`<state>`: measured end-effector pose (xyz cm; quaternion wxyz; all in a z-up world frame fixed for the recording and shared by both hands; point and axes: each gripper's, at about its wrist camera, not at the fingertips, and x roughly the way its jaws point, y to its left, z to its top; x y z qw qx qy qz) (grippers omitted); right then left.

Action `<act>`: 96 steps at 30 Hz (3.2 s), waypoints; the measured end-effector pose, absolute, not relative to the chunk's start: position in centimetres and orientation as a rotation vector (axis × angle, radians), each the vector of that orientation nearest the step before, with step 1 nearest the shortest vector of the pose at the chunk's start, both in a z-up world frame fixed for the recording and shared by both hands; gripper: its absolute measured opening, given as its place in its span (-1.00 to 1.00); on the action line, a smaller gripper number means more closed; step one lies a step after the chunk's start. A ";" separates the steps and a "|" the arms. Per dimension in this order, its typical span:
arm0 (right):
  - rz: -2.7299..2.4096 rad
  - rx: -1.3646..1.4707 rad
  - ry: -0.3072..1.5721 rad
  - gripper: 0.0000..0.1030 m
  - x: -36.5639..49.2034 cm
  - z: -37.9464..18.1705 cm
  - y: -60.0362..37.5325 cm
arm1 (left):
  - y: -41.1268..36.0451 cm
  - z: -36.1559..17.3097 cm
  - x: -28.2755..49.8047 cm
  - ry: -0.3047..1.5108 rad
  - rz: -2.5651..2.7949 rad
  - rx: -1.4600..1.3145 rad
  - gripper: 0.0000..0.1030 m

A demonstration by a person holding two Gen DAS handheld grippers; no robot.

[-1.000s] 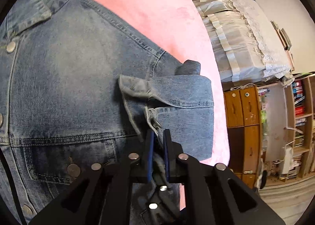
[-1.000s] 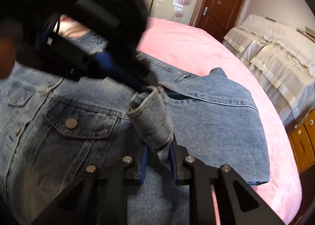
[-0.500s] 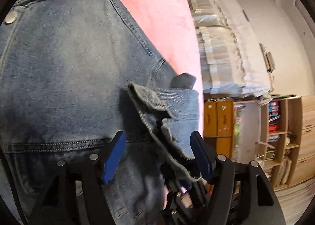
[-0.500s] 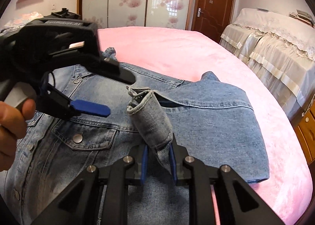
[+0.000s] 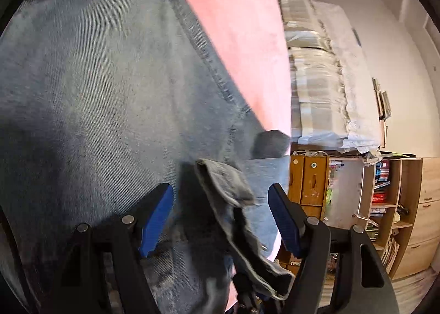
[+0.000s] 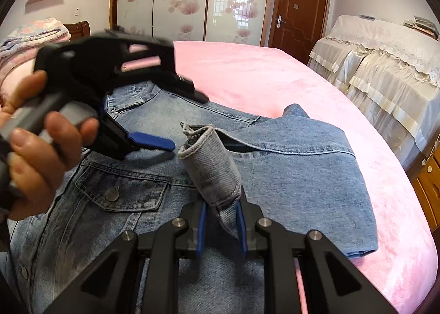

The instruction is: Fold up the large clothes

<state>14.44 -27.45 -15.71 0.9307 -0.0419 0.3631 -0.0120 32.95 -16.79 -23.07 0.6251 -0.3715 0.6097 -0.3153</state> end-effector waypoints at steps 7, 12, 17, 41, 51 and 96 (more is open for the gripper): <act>-0.029 -0.107 0.714 -0.65 14.0 -15.5 -27.1 | -18.5 -24.6 34.5 1.426 -0.782 -0.902 0.35; -0.041 -0.135 0.685 -0.65 13.8 -15.2 -26.6 | -20.1 -24.8 35.1 1.443 -0.832 -0.921 -0.45; -0.059 -0.191 0.715 -0.65 14.5 -15.9 -25.6 | -21.2 -25.3 35.2 1.476 -0.816 -0.923 -0.64; -0.127 -0.289 0.811 -0.62 16.5 -17.6 -23.5 | -19.9 -25.2 33.9 1.500 -0.826 -0.693 -0.75; -0.128 -0.237 0.805 0.02 14.4 -16.2 -24.6 | -19.4 -17.4 32.3 1.296 -0.812 -0.515 -0.87; -0.039 0.158 0.949 0.15 15.4 -15.4 -35.4 | 7.8 -16.7 34.1 1.229 -0.299 -0.603 -0.12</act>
